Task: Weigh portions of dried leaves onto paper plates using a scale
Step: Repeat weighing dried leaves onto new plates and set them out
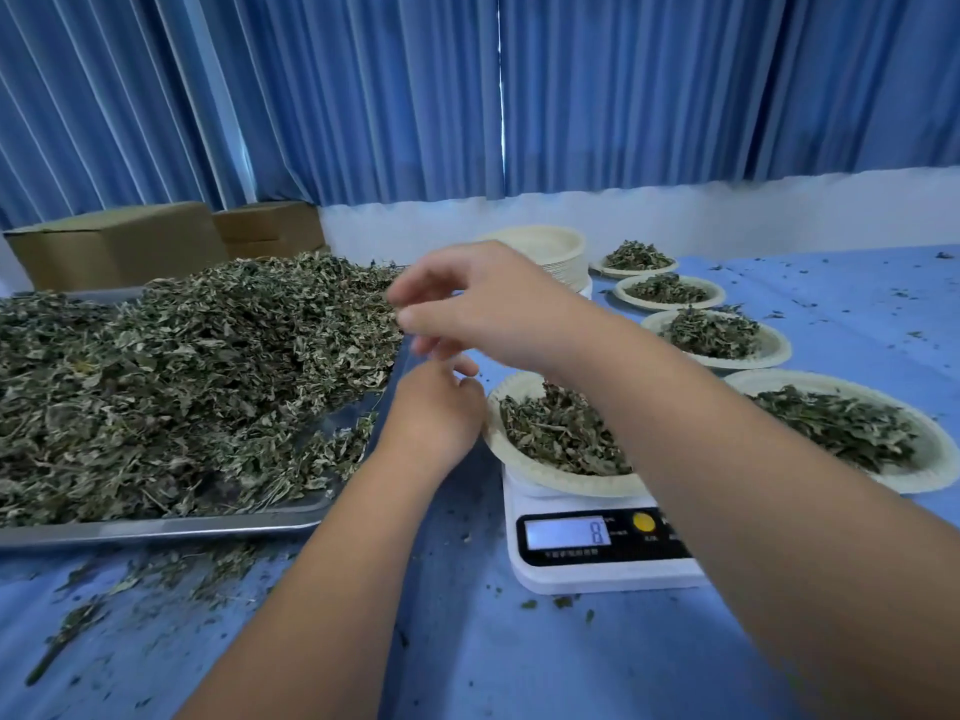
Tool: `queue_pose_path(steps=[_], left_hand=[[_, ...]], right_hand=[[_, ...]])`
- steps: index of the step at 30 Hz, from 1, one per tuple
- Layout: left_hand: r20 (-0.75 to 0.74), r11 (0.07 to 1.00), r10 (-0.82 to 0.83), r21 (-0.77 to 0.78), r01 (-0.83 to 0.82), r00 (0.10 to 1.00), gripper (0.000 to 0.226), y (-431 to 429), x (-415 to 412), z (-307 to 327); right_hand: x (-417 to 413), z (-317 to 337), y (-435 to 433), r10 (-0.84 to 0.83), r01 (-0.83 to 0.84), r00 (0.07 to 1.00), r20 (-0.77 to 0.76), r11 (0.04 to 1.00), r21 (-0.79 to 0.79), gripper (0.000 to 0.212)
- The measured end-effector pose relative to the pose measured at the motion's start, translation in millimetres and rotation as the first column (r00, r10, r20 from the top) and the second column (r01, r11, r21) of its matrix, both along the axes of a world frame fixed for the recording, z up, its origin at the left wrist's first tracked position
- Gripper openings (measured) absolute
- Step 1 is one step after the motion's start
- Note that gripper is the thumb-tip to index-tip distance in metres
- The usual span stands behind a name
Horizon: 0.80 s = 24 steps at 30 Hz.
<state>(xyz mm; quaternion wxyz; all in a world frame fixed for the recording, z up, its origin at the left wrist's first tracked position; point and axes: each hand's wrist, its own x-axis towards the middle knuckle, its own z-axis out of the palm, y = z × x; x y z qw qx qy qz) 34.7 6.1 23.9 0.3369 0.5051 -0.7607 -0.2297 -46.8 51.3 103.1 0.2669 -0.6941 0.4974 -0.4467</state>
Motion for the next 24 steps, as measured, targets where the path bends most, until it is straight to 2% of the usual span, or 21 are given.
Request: queue_pose_path(steps=[5, 8, 12, 17, 24], left_hand=[[-0.087, 1.0, -0.008, 0.0, 0.008, 0.996, 0.014, -1.1, -1.1, -2.4], [-0.125, 1.0, -0.008, -0.015, 0.006, 0.992, 0.014, -2.2, -1.7, -3.8], [-0.155, 0.998, -0.002, -0.059, -0.008, 0.988, 0.017, -2.5, -3.0, -3.7], [-0.165, 0.992, 0.009, -0.121, -0.03, 0.986, 0.017, -2.4, 0.7, -6.2], [-0.199, 0.988, 0.063, -0.129, -0.09, 0.978, 0.016, 1.8, 3.8, -4.4]], right_hand=[[-68.5, -15.2, 39.4, -0.228, 0.237, 0.967, 0.117, 0.969, -0.068, 0.012], [-100.6, -34.4, 50.9, -0.379, 0.404, 0.894, 0.239, 0.912, -0.066, 0.019], [-129.2, -56.5, 56.1, -0.521, 0.546, 0.797, 0.305, 0.838, 0.004, 0.023], [-144.1, -58.3, 57.8, -0.563, 0.596, 0.674, 0.479, 0.797, 0.098, 0.021], [-144.7, -64.1, 56.4, -0.584, 0.588, 0.665, 0.465, 0.793, 0.156, 0.019]])
